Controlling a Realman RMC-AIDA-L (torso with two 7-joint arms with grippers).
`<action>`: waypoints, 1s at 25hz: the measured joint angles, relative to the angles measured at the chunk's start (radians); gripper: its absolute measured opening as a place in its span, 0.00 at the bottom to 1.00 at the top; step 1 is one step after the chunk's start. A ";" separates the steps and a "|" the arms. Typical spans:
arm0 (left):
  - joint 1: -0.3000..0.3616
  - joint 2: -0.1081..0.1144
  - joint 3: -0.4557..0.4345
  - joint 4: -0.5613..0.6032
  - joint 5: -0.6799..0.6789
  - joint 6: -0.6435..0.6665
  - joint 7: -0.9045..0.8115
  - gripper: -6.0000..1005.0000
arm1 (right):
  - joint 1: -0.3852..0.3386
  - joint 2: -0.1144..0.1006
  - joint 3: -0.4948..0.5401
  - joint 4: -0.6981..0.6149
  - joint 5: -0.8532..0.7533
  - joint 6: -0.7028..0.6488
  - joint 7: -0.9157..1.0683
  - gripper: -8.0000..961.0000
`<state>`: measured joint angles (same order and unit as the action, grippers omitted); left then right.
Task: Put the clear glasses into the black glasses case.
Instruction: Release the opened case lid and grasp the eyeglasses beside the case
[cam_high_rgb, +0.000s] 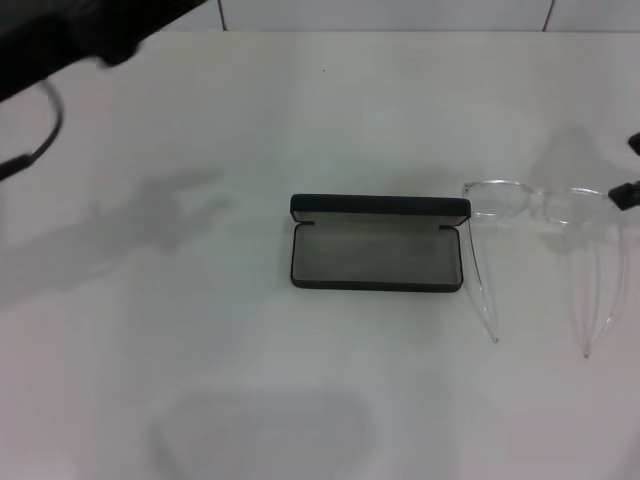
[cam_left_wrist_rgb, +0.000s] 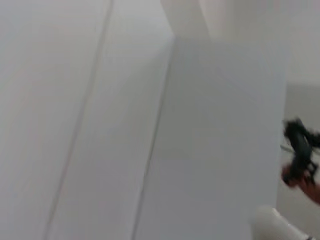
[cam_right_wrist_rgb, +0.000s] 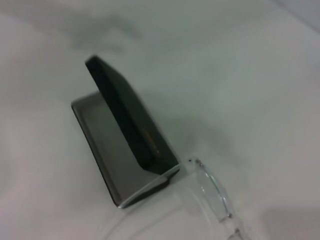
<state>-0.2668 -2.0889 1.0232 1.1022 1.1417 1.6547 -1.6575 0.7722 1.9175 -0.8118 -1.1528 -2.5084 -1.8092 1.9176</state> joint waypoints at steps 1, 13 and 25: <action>0.000 0.002 -0.032 -0.066 -0.019 0.044 0.044 0.46 | 0.021 0.006 -0.026 -0.001 -0.030 0.006 0.018 0.87; 0.021 0.013 -0.100 -0.355 -0.016 0.224 0.243 0.44 | 0.114 0.095 -0.298 0.092 -0.200 0.237 0.061 0.87; 0.023 0.005 -0.101 -0.457 -0.017 0.240 0.282 0.40 | 0.143 0.104 -0.419 0.229 -0.182 0.407 0.057 0.83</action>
<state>-0.2440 -2.0836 0.9223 0.6451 1.1251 1.8951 -1.3754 0.9156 2.0214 -1.2307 -0.9238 -2.6905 -1.4025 1.9750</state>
